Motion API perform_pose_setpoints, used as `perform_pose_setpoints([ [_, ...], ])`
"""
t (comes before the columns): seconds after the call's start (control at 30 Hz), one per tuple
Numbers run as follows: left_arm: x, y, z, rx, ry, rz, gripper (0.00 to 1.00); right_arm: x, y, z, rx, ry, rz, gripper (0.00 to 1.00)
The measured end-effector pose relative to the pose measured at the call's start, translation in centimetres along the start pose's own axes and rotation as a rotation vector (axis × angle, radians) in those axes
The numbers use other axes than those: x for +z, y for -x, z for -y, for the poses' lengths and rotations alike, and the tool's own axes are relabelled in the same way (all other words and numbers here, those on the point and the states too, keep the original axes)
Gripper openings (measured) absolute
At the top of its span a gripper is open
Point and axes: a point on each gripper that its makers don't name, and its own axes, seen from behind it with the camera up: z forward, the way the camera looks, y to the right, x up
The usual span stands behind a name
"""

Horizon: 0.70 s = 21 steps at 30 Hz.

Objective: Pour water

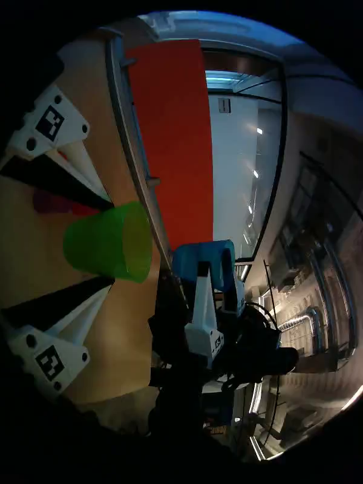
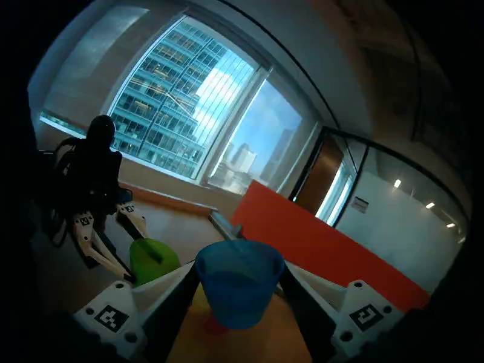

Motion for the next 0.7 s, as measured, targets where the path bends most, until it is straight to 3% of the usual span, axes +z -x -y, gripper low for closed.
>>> perform_pose_setpoints([
  [0.7,0.2,-0.4,-1.1,0.006,0.019,-0.006,0.79,1.1,-2.6,-2.5,-0.207,0.019,-0.022,0.91],
])
